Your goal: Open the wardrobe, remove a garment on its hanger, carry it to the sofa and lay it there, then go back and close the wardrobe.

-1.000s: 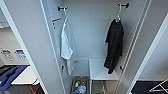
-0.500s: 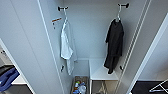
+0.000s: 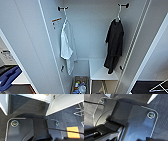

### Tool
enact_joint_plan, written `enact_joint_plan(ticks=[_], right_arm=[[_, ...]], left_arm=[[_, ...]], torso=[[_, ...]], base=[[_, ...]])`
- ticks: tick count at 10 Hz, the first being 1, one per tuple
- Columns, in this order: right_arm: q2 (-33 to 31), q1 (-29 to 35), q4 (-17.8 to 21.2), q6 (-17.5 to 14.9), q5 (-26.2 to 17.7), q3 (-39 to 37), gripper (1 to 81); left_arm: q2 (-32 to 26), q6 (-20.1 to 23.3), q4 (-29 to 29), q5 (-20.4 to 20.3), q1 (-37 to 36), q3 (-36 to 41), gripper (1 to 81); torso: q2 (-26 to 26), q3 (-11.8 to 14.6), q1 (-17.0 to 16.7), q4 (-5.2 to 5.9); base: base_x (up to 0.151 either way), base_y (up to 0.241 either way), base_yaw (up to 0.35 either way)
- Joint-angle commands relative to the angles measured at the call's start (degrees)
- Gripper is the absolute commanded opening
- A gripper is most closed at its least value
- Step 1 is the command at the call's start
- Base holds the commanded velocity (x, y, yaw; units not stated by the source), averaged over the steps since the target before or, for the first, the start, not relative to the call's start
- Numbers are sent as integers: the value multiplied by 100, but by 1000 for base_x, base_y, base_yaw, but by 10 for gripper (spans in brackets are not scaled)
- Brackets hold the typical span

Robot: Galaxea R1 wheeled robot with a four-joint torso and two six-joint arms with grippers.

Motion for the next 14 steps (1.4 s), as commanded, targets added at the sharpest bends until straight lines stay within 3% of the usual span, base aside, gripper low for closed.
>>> enact_joint_plan(ticks=[1,2,4,6,8,9,12,14], right_arm=[[15,314,-997,-32,-144,-23,811],[24,305,-2021,-181,22,11,811],[24,348,-3533,-217,635,-49,811],[41,770,-4577,-217,788,-85,811],[-63,955,-5470,-217,1294,133,811],[-152,1060,-5685,-217,1438,328,811],[-555,1517,-5940,-226,1307,1450,811],[-872,1859,-5975,-234,728,2399,811]], left_arm=[[1102,86,1420,514,340,-2326,811],[1146,86,1402,523,367,-2379,811],[1190,86,1358,479,411,-2388,811],[1217,86,1402,461,411,-2397,811],[1217,86,1368,487,411,-2414,811],[1217,86,1350,496,445,-2458,811],[1217,77,1332,479,472,-2493,811],[1226,77,1332,479,472,-2493,811]], torso=[[0,0,0,0],[-2,0,0,0],[-2,0,0,0],[-2,0,0,0],[-2,0,0,0],[-2,0,-2,0],[-2,0,-2,0],[-2,0,-2,0]], base=[[0,0,0],[0,0,0],[0,0,0],[0,0,0],[0,0,0],[0,0,0],[0,0,0],[0,0,0]])
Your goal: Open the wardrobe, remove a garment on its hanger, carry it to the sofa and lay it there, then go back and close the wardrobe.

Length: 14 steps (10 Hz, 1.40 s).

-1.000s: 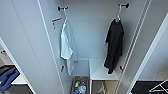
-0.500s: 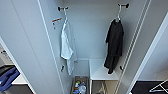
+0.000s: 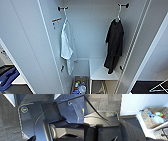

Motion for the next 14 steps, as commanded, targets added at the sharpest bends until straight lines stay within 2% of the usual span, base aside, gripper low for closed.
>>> enact_joint_plan(ticks=[1,3,4,6,8,9,10,11,13,14], right_arm=[[-556,1162,-308,-10,-906,1600,811],[-681,1532,-308,43,-1562,2135,811],[-734,1699,-308,113,-1632,2214,811],[-875,2050,-308,694,-1940,2443,811],[-1077,2148,-308,1535,-2001,2487,811],[-1207,2139,-300,1842,-1992,2382,811],[-1349,2148,-299,2346,-2001,2328,811],[-1548,2183,-291,3187,-1933,2190,811],[-1833,2148,-291,4139,-1913,2144,811],[-1929,2096,-273,4376,-1904,2126,811]], left_arm=[[-48,35,19,241,-227,-13,811],[-48,35,19,215,-227,-13,811],[-57,35,19,214,-227,-13,811],[-66,35,19,206,-227,-13,811],[-57,35,19,197,-219,-13,811],[-48,35,19,180,-227,-13,811],[-22,35,28,179,-236,-13,811],[22,35,54,179,-236,-13,811],[66,44,89,179,-254,-13,811],[75,44,98,179,-271,-13,811]], torso=[[0,0,0,0],[0,0,0,0],[0,0,0,0],[0,0,0,0],[2,0,2,0],[2,0,2,0],[2,0,2,0],[2,0,2,0],[2,0,2,0],[2,0,2,0]], base=[[0,0,0],[0,0,0],[0,0,0],[0,0,0],[0,0,0],[0,0,0],[0,0,0],[0,0,0],[0,0,0],[0,0,0]])
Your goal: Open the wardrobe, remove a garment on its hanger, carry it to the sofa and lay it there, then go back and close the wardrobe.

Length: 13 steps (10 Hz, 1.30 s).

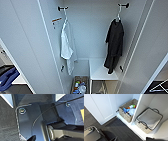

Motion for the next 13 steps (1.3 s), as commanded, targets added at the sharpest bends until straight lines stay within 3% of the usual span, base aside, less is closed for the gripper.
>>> enact_joint_plan(ticks=[1,3,7,8,11,13], right_arm=[[-422,740,-43,486,-226,-206,811],[-361,582,-8,922,-226,-391,811],[184,28,264,2365,-165,-961,811],[264,-112,423,2613,73,-1146,811],[466,-490,1556,2736,653,-2043,811],[747,-885,1934,2736,926,-2702,811]], left_arm=[[-20,44,79,229,-269,-5,811],[-20,44,70,229,-269,-5,811],[-55,44,70,89,-287,-5,811],[-64,44,70,89,-278,-5,811],[-64,35,0,89,-252,12,811],[-46,9,-9,106,-243,12,811]], torso=[[0,0,0,0],[0,0,0,0],[0,0,0,0],[0,0,0,0],[0,0,0,0],[0,0,0,0]], base=[[0,0,0],[0,0,0],[0,0,0],[0,0,0],[0,0,0],[0,0,0]])
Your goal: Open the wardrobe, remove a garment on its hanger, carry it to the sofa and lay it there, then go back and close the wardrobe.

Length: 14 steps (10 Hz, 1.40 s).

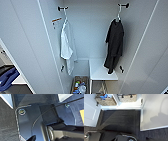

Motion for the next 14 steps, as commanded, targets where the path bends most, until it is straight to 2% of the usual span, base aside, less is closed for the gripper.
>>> enact_joint_plan(ticks=[1,6,9,11,12,13,14], right_arm=[[383,-65,717,95,253,-764,811],[1130,-1059,648,25,385,-1653,811],[1219,-1622,735,60,446,-1697,811],[1104,-1807,805,87,780,-1687,811],[1131,-1982,973,51,798,-1714,811],[1113,-2105,1465,-10,930,-1714,811],[1087,-2150,1753,-348,1227,-1723,811]], left_arm=[[-22,7,-3,225,-210,16,811],[39,6,-3,251,-139,25,811],[31,-2,-3,295,-104,16,811],[39,-2,-3,304,-34,-2,811],[13,-11,-3,304,36,-2,811],[-13,-2,-3,304,89,-2,811],[-22,-2,-3,304,142,-2,811]], torso=[[0,0,0,0],[0,0,0,0],[-2,0,-2,0],[-2,2,-2,0],[-2,2,-2,0],[-2,5,-4,0],[-5,5,-4,0]], base=[[0,0,0],[0,0,0],[0,0,0],[0,0,0],[0,0,0],[0,0,0],[0,0,0]])
